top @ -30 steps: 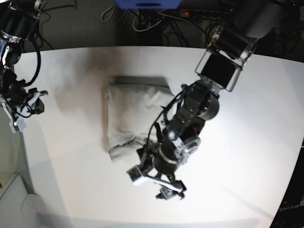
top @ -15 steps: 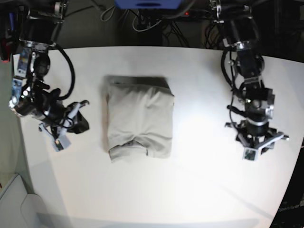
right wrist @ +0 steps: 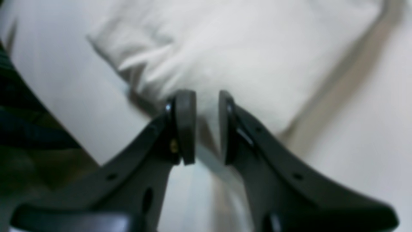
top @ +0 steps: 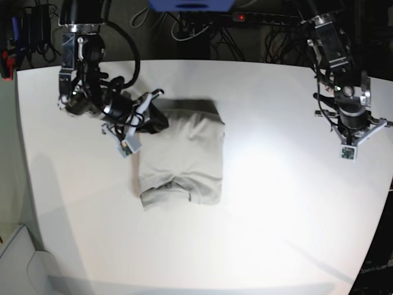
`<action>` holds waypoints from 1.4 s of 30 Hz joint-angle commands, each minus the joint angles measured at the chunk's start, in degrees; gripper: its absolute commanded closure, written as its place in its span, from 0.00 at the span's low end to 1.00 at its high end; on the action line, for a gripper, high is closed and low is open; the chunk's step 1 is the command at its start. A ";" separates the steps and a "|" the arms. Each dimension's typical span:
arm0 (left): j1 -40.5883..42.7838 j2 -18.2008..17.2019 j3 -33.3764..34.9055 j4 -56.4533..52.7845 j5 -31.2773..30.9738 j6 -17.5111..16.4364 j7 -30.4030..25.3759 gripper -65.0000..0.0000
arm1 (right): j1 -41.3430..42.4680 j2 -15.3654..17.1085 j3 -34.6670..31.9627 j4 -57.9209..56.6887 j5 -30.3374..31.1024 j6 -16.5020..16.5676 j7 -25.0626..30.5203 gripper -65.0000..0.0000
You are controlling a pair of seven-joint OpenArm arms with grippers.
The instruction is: Layout the t-shirt on the table in an organized manner, then fold the t-shirt properly
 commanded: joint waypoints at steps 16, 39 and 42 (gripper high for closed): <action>3.50 -0.66 -0.15 5.05 0.23 0.54 -0.81 1.00 | -4.78 4.09 0.63 11.23 0.67 0.17 0.62 0.83; 30.22 6.20 7.94 8.30 0.23 -18.80 -0.72 1.00 | -37.48 6.29 8.45 21.34 -1.26 0.17 11.70 0.93; 31.98 6.20 11.54 4.96 0.23 -18.71 -0.90 1.00 | -39.51 6.20 8.45 19.05 -1.26 0.17 12.84 0.93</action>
